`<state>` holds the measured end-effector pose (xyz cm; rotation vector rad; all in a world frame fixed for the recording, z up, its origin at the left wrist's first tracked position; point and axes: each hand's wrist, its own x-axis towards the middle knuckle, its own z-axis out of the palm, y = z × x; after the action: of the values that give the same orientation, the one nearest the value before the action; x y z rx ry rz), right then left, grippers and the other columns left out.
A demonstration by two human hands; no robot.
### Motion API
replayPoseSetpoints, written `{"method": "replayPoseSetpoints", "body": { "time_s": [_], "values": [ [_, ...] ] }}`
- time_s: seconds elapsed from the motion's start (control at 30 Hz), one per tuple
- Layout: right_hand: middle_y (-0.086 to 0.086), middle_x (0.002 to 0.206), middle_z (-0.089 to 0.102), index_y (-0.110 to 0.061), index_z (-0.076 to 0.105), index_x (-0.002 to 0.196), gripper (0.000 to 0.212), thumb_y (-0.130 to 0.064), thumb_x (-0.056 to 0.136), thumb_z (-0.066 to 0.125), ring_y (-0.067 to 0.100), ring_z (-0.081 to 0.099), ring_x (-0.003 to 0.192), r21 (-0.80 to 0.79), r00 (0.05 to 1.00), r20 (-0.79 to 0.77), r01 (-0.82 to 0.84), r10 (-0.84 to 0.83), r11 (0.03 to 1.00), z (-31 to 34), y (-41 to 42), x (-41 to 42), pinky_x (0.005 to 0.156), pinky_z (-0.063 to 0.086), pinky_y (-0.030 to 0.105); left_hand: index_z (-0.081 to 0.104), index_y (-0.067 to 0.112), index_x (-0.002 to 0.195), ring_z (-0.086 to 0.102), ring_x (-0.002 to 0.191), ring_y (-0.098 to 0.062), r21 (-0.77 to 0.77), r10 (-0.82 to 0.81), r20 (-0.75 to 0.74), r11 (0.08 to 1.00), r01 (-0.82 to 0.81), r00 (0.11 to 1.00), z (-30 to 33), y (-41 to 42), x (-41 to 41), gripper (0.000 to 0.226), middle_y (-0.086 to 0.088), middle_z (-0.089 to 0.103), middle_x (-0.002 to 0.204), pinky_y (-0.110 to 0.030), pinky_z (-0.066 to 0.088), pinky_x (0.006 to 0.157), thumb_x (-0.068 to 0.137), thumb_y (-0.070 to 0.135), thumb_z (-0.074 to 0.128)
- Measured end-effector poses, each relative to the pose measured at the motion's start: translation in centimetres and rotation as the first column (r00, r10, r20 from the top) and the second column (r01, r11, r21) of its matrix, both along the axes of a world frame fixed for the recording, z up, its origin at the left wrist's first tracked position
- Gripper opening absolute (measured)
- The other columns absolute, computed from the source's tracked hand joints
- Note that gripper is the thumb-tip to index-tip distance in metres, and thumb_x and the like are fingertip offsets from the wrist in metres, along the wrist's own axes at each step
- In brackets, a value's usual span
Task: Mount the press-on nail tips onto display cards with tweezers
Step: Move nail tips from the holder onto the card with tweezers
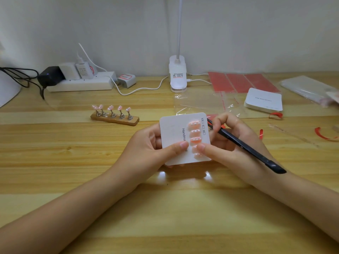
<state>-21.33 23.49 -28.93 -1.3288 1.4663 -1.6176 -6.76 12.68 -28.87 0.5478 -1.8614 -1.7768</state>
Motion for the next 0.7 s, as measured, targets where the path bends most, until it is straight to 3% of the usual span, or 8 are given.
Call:
{"method": "replayPoseSetpoints", "body": {
  "time_s": [0.27,0.43,0.6,0.7],
  "values": [
    [-0.003,0.063,0.057,-0.012,0.038,0.081,0.035,0.009,0.074,0.065,0.012,0.064,0.066,-0.026,0.998,0.065,-0.016,0.018,1.000,0.2,-0.1,-0.1,0.060,0.054,0.022,0.068,0.021,0.093,0.069,0.072,-0.012,-0.009,-0.031,0.019,0.999,0.031,0.999,0.0,0.0,0.2,0.024,0.000,0.074,0.084,-0.025,0.056,0.055,0.070,0.022,0.076],
    [0.000,0.066,0.067,-0.014,0.039,0.085,0.035,-0.013,0.066,0.068,0.011,0.067,0.066,-0.050,0.988,0.155,-0.001,0.009,0.999,0.2,0.2,-0.4,0.056,0.052,0.020,0.074,0.031,0.084,0.066,0.062,-0.011,0.057,0.009,-0.017,0.998,-0.008,1.000,0.3,0.0,0.3,0.021,0.002,0.071,0.075,-0.022,0.052,0.049,0.075,0.034,0.055],
    [-0.001,0.069,0.067,-0.027,0.051,0.079,0.035,-0.030,0.057,0.078,0.014,0.065,0.072,-0.054,0.949,0.310,0.077,-0.057,0.996,-0.5,0.1,-1.7,0.073,0.051,0.039,0.072,0.015,0.081,0.067,0.061,-0.018,-0.103,-0.046,-0.012,0.994,0.044,0.999,0.3,0.4,0.7,0.028,-0.007,0.071,0.072,-0.022,0.052,0.052,0.081,0.034,0.053],
    [-0.002,0.064,0.065,-0.030,0.053,0.072,0.023,-0.033,0.061,0.072,0.014,0.067,0.068,-0.061,0.968,0.219,0.139,-0.122,0.988,-0.3,0.2,-1.7,0.059,0.054,0.027,0.067,0.009,0.064,0.059,0.050,-0.014,-0.257,-0.006,-0.051,0.966,-0.008,0.999,0.1,0.4,1.0,0.038,-0.002,0.064,0.055,-0.023,0.048,0.050,0.080,0.040,0.052]
  ]
}}
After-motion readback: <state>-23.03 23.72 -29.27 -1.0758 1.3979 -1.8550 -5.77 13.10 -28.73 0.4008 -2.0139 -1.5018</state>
